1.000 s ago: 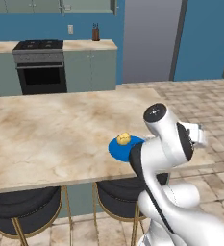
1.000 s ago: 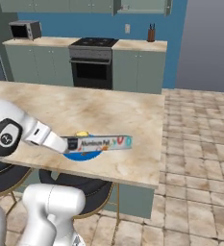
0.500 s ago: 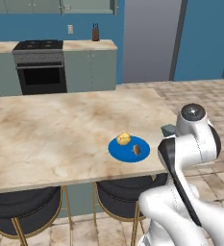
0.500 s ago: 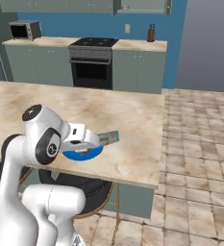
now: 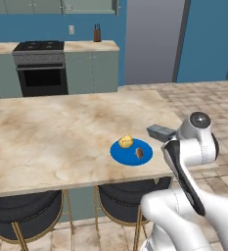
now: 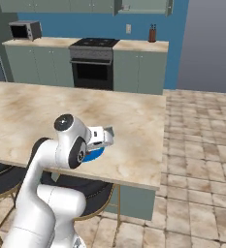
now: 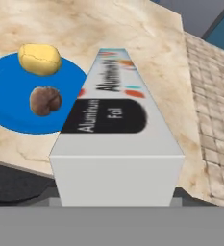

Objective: Retrieve the tupperware and aluminum foil from the cabinet and place them on the dining counter near the plate with potato and mushroom to prepare for storing leftovers.

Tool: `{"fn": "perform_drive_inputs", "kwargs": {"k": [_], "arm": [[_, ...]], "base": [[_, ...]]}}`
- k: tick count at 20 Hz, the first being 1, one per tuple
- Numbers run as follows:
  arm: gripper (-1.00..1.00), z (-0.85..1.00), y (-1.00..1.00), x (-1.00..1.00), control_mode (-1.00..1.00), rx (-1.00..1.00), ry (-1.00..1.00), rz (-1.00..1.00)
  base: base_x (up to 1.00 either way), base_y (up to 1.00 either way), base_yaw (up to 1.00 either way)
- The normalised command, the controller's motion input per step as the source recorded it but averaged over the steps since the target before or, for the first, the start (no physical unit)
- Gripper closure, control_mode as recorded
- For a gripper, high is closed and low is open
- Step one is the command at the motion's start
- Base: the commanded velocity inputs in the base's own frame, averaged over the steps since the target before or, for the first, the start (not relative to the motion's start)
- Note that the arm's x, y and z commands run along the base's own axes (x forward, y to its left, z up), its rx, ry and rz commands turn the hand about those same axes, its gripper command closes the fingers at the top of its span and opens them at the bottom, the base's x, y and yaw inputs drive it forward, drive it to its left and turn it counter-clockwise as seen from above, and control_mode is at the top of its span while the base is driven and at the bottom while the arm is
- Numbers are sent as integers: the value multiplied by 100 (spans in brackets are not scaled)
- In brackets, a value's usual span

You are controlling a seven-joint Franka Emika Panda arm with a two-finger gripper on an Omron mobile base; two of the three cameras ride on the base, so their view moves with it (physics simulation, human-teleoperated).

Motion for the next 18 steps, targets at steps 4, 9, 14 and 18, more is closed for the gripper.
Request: {"fn": "perform_drive_inputs", "kwargs": {"k": [4,9,14,18], "arm": [[100,-31,-22,37,-100,8,0,-3],[100,-31,-18,32,-100,4,0,-7],[100,-33,-2,39,-100,0,1,-2],[100,-34,-1,39,-100,0,2,0]], "base": [[0,0,0],[0,0,0],[0,0,0],[0,0,0]]}}
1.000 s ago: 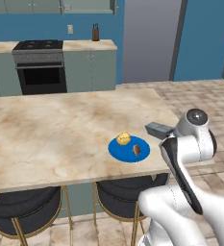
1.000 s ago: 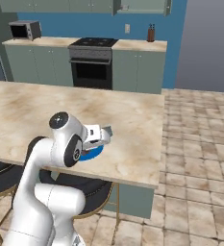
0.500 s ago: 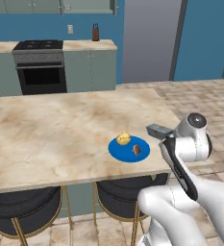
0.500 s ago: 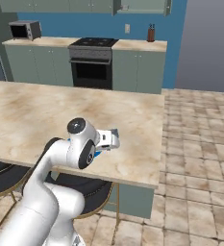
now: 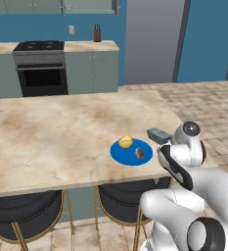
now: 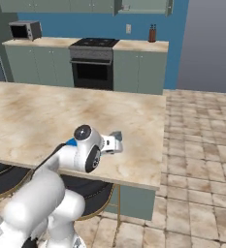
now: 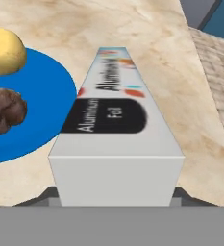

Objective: Retrieve the tupperware and aluminum foil from the cabinet and place them on the dining counter near the plate with potato and mushroom to prepare for storing leftovers.

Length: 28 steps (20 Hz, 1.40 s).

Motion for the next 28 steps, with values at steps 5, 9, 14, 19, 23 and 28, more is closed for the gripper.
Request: {"fn": "perform_drive_inputs", "kwargs": {"k": [5,9,14,19,23,28], "arm": [[100,-32,-22,37,-100,2,10,0],[-100,-26,-39,37,-100,6,18,0],[-100,-6,-12,41,-100,5,22,0],[-100,16,11,23,-100,0,10,0],[-100,32,34,-17,-100,-5,2,0],[-100,65,23,-90,-100,-8,-8,0]], "base": [[0,0,0],[0,0,0],[0,0,0],[0,0,0],[0,0,0],[0,0,0]]}}
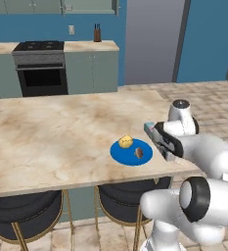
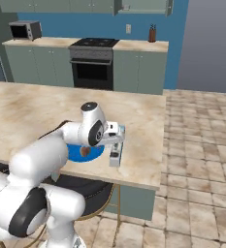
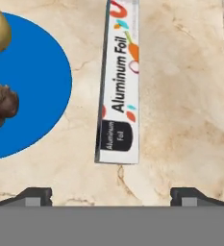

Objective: Retrieve the tupperware and aluminum foil from the cabinet and place them on the dining counter near the plate with potato and mushroom to prepare for storing leftovers.

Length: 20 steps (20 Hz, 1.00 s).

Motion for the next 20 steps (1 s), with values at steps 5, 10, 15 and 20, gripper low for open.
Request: {"fn": "perform_drive_inputs", "kwargs": {"k": [5,10,15,20], "arm": [[-100,61,21,-100,-100,-4,-5,0],[-100,26,22,-70,-100,0,0,0],[-100,12,8,-32,-100,0,0,3],[-100,7,5,-25,-100,0,0,3]], "base": [[0,0,0],[0,0,0],[0,0,0],[0,0,0]]}}
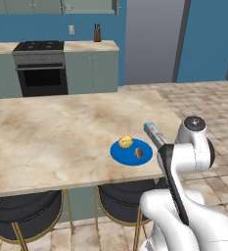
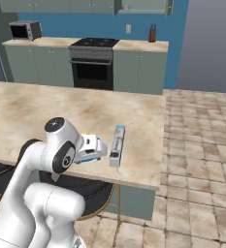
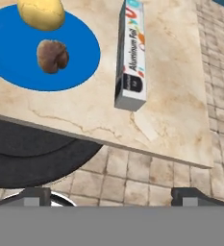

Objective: Retrieve the tupperware and aluminum foil from the cabinet and place them on the dining counter near the plate with potato and mushroom to prepare for storing leftovers.

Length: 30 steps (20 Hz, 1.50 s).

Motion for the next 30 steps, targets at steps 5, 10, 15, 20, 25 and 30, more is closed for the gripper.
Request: {"fn": "perform_drive_inputs", "kwargs": {"k": [5,10,15,20,25,30], "arm": [[-100,0,0,0,100,0,0,0],[-100,0,0,0,100,0,0,0],[-100,0,0,0,100,0,0,0],[-100,0,0,0,100,0,0,0],[-100,0,0,0,100,0,0,0],[-100,0,0,0,100,0,0,0]], "base": [[-74,-31,-16],[-46,-79,-36],[3,-91,-37],[48,-100,-10],[84,-100,13],[100,-80,45]]}}
